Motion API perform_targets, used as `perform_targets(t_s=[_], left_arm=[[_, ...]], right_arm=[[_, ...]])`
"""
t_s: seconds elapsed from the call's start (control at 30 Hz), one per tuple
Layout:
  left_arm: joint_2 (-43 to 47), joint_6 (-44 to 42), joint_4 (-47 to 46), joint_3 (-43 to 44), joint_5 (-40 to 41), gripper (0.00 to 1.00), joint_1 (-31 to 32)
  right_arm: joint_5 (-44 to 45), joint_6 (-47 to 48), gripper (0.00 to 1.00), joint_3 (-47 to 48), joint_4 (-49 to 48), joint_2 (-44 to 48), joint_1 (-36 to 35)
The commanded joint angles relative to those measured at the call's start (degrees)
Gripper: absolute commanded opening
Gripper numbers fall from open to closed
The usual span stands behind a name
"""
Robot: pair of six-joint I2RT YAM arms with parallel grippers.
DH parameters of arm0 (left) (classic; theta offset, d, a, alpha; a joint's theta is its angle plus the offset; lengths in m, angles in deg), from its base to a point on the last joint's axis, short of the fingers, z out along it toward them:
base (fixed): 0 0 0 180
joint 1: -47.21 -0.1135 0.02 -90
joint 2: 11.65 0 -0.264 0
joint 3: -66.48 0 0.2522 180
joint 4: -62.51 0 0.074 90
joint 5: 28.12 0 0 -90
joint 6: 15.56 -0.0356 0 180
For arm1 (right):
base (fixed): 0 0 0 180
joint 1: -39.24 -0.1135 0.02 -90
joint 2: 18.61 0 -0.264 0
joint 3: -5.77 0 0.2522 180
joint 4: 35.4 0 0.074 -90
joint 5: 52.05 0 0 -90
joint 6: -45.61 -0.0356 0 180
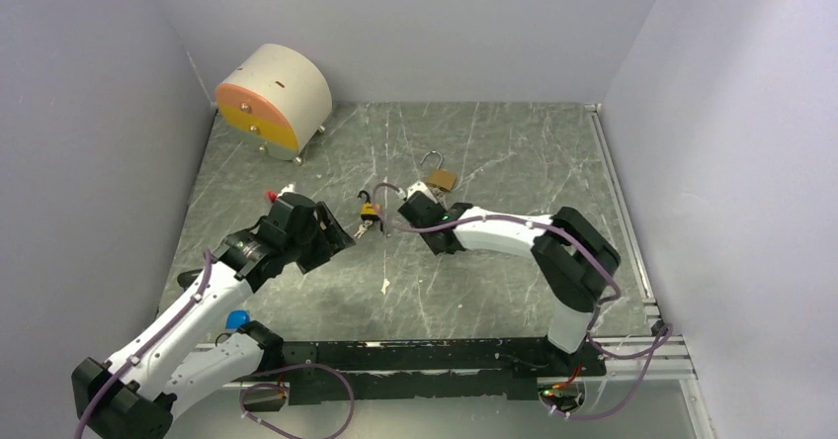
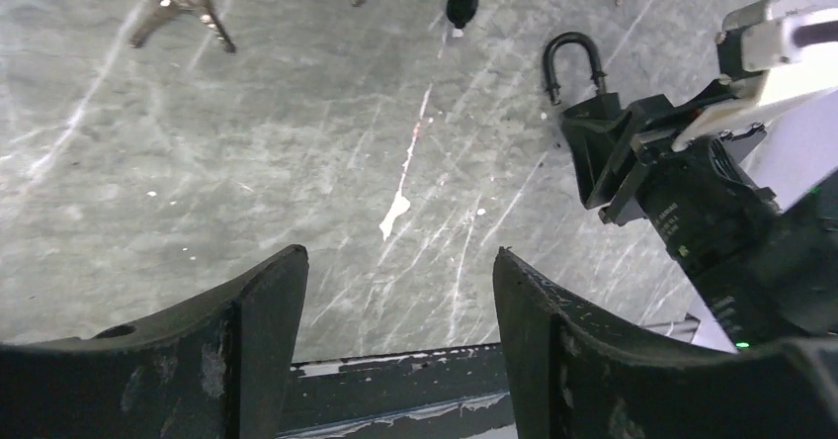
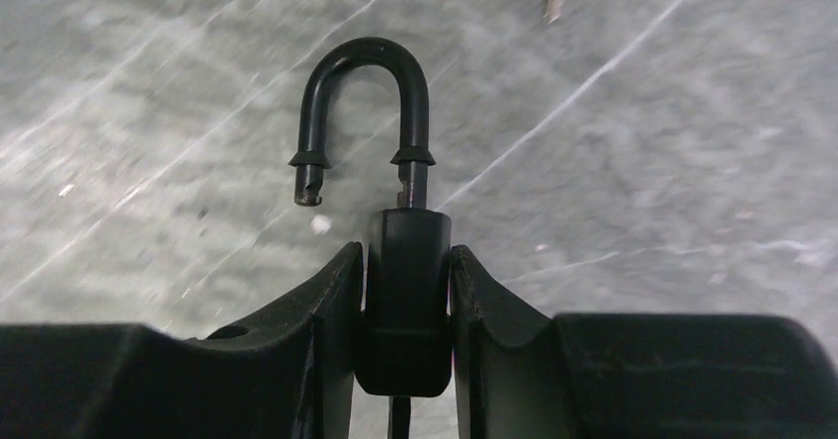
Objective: Unlock with the key
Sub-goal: Place the lock at the center of the board.
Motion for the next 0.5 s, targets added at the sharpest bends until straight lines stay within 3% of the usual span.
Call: perform_targets(t_s=[0.0,0.13,0.23,0.33,0.47], left_arm=[[2.18,0.68,6.10,3.66,6.82,0.72,-0.34],[4.22,0.17,11.70,6.66,10.52,0.73,-0.39],[5.99,-1.09,15.00,9.54,12.61,0.74,-0.33],[7.14,-3.66,16.92,12.37,13.43,0.77,-0.35],[7.32,-6.96,19.52,15.80,13.31,0.80,-0.33]], right_arm=[[21.00,4.29,0.07,4.73,4.09,-6.41,-3.09],[21.28,4.78,0.22,5.52,5.51,-9.32,-4.74],[20.42,4.30,0.43,6.52,7.23,-11.00,-5.31],[16.64,3.94,0.62,6.84,8.12,-9.62,-5.35],[11.12,4.34,0.78,7.29,9.45,-6.43,-5.33]])
